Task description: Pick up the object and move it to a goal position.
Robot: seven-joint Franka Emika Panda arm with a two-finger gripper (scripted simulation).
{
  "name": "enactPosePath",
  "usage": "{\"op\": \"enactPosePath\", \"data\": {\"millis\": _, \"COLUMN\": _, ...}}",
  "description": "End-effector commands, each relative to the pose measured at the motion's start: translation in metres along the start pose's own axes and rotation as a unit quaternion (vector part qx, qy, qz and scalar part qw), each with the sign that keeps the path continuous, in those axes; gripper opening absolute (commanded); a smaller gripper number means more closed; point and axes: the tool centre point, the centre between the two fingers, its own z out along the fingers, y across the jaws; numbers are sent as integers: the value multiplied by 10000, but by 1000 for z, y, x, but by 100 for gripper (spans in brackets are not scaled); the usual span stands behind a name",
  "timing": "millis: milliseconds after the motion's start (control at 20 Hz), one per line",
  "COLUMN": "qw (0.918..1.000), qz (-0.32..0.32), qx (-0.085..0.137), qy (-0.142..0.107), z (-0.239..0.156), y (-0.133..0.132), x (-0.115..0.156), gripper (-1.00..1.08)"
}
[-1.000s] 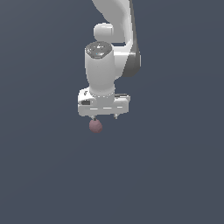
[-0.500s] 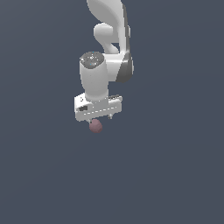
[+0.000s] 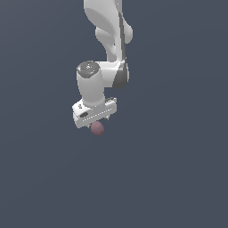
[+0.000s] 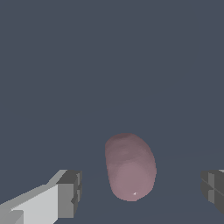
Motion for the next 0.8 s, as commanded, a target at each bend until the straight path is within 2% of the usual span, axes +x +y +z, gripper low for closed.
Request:
{"op": "enactPosePath", "data": {"millis": 0, "qw": 9996, "qz": -269, "qx": 10, "qy": -14, "z": 7, "y": 2, "x": -6, "gripper": 100}}
{"op": "enactPosePath", "data": {"millis": 350, "qw": 9969, "qz": -785, "qx": 36, "qy": -39, "z": 21, "y": 6, "x": -18, "gripper": 100}}
{"op": "enactPosePath", "data": {"millis": 750, "qw": 9948, "qz": -1021, "qx": 49, "qy": -48, "z": 27, "y": 7, "x": -24, "gripper": 100}}
